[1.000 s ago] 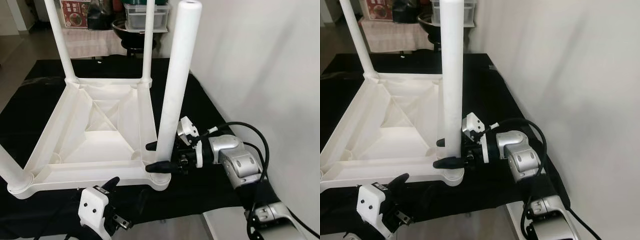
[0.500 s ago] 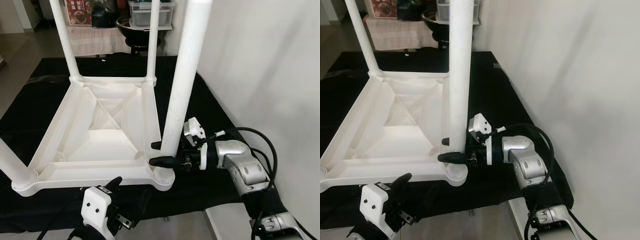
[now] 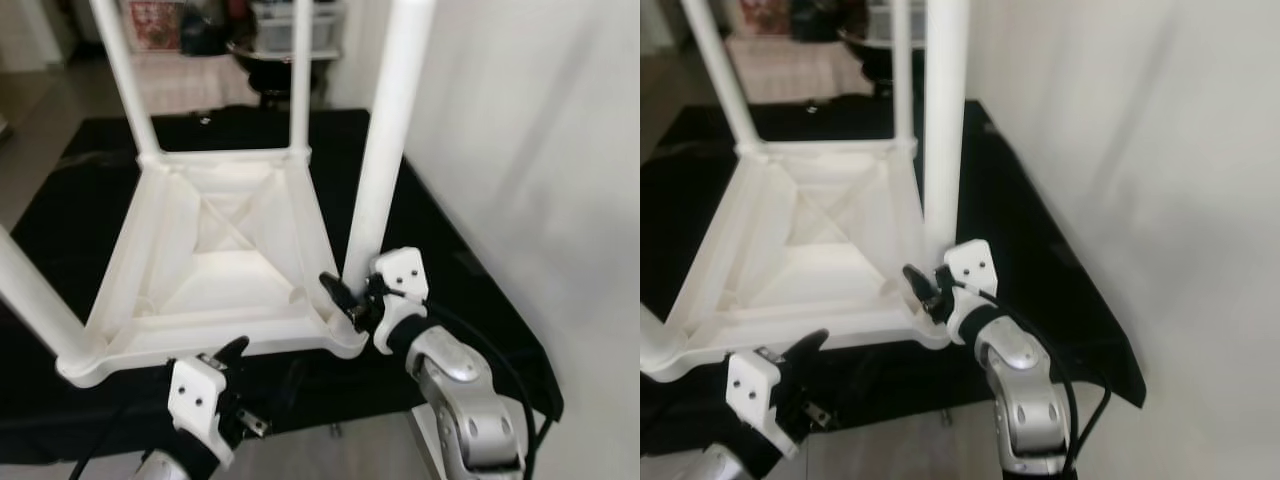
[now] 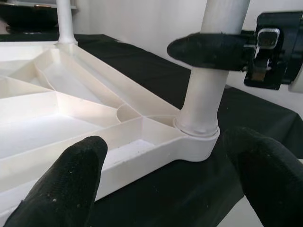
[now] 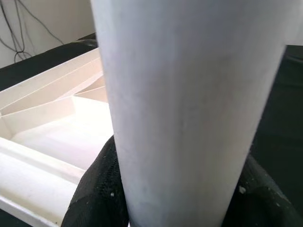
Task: Building children table
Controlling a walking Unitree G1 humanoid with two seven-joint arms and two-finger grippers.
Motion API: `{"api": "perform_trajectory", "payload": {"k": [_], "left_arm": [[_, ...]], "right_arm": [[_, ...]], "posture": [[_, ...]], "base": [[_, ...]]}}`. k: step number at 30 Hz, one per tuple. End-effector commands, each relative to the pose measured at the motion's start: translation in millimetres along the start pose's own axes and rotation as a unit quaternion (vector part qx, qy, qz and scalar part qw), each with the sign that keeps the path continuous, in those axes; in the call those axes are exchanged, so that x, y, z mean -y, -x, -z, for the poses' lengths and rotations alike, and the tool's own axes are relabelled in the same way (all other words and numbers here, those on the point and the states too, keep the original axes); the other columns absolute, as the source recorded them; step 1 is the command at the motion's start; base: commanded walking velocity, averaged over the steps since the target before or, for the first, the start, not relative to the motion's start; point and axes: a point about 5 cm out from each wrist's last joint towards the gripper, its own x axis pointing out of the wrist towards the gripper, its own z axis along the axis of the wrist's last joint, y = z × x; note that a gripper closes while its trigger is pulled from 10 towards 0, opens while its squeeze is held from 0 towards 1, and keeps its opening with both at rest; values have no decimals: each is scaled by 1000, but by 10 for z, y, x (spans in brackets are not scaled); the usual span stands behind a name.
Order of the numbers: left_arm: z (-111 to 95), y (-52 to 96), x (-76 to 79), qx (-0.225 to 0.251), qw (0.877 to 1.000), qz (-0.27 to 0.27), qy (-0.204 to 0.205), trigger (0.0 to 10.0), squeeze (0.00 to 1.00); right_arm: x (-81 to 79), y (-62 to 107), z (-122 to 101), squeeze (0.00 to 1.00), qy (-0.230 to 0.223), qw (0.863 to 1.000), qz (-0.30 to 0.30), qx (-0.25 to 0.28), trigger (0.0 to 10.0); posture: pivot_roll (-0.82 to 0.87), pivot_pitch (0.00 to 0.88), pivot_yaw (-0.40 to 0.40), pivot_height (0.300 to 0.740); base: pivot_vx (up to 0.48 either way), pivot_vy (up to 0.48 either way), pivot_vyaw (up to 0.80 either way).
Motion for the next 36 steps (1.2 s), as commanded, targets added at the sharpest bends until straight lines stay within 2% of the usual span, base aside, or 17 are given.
{"api": "perform_trajectory", "payload": {"k": [1,4,5,6,8,9,11,12,13,14,16,19,20,28,31,32,36], "left_arm": [[36,6,4,-5,1000,-3,5,10000,0],[27,7,-1,-3,1000,-9,3,10000,0],[24,8,-2,-3,1000,-9,3,10000,0],[24,9,-2,-3,1000,-8,3,10000,0],[22,12,-2,-4,1000,-5,4,10000,0],[21,12,1,-4,1000,-4,5,10000,0],[20,11,2,-4,1000,-3,5,10000,0],[20,11,7,-4,1000,-3,6,10000,0],[18,12,16,-4,1000,-2,6,10000,0],[18,12,16,-4,1000,-2,6,10000,0],[13,16,33,-3,1000,-1,8,10000,0],[9,22,47,-3,1000,0,10,10000,0],[5,27,56,-3,1000,0,11,10000,0],[-13,75,92,-5,1000,2,13,10000,0],[-17,88,99,-7,1000,2,13,10000,0],[-20,105,106,-9,1000,3,14,10000,0],[-24,132,117,-13,1000,3,14,10000,0]], "right_arm": [[24,-2,186,0,-22,999,25,-39,0],[-9,-31,154,0,-29,999,6,-42,0],[-38,-39,136,0,-30,998,-6,-48,1412],[-83,-78,100,0,-40,997,-46,-48,10000],[-151,-103,52,0,-50,994,-80,-48,10000],[-194,-113,-19,518,-51,990,-130,-31,10000],[-220,-112,-68,518,-49,985,-162,-20,10000],[-231,-101,-124,1000,-47,973,-228,-9,10000],[-211,-81,-162,1000,-39,957,-289,-3,10000],[-211,-81,-162,1000,-39,957,-289,-3,10000],[-130,-82,-185,1000,-18,935,-354,2,10000],[-71,-126,-172,1000,-2,926,-378,1,10000],[-46,-175,-155,0,10,920,-392,-1,10000],[-6,-369,-194,0,16,878,-478,-10,10000],[-10,-403,-206,0,16,869,-494,-10,10000],[-22,-421,-207,0,9,857,-516,-14,0],[-40,-433,-198,0,-2,835,-550,-16,0]], "posture": [[29,104,-87,740],[41,109,-84,740],[41,109,-84,740],[41,109,-84,740],[44,113,-80,740],[49,116,-81,740],[49,116,-81,740],[51,118,-83,740],[52,121,-87,740],[52,121,-87,740],[56,127,-92,740],[59,134,-92,740],[60,137,-93,740],[61,161,-89,740],[69,165,-86,740],[76,171,-83,740],[79,176,-80,740]], "base": [[0,0,0],[0,0,0],[0,0,0],[0,0,0],[0,0,0],[0,0,0],[0,0,0],[0,0,0],[0,0,0],[0,0,0],[0,0,0],[0,0,0],[0,0,0],[0,0,0],[0,0,0],[0,0,0],[0,0,0]]}}
